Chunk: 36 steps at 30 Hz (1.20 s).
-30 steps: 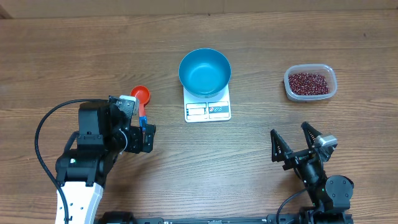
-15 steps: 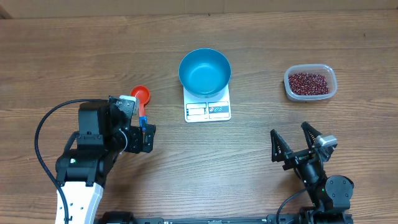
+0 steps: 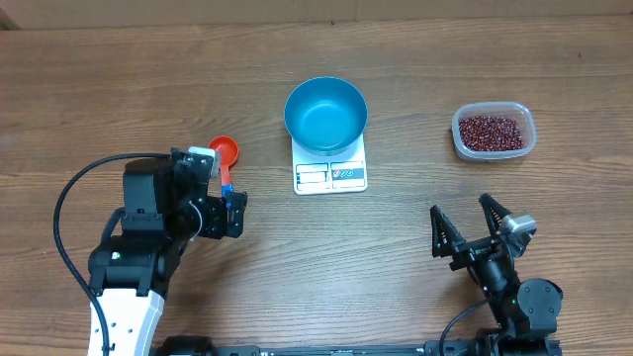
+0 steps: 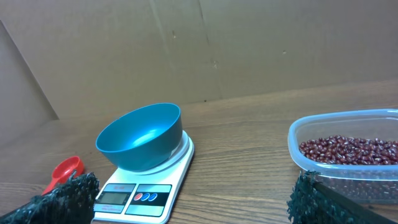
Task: Scoop item into bowl and weigh 150g on scale
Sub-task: 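Lift the left arm and move the gripper over the red scoop cup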
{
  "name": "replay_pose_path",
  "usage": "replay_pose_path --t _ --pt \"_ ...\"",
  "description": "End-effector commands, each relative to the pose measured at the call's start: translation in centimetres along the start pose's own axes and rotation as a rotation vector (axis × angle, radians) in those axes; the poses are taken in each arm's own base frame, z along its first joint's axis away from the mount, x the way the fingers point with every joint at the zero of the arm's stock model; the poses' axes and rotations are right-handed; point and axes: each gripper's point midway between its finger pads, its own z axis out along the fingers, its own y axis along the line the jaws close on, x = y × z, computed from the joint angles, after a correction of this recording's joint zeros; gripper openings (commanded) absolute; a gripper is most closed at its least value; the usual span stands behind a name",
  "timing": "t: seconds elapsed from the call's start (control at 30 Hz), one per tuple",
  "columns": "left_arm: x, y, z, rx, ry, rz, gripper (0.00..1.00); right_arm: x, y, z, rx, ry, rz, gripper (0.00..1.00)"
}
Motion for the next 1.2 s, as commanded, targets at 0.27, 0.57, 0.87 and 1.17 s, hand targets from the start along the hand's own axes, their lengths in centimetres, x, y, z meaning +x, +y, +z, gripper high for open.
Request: replay_pose_path --t 0.27,0.57,0.87,1.17 --pt "-1.0 0.4 0.7 -0.006 0.015 0.012 0.99 0.2 -0.2 0.0 0.005 0.002 0.007 1.00" --pt "-2.4 1.7 3.2 -0.037 0.099 -0.013 0.99 0.2 -0.2 0.0 0.005 0.002 0.007 1.00" --pt "-5.7 2.4 3.9 -0.055 0.121 -0.020 1.00 0.2 -0.2 0.0 0.005 0.002 0.007 1.00" --pt "-5.4 3.9 4.9 -0.066 0.208 -0.060 1.00 0.2 -0.2 0.0 0.005 0.002 0.007 1.00"
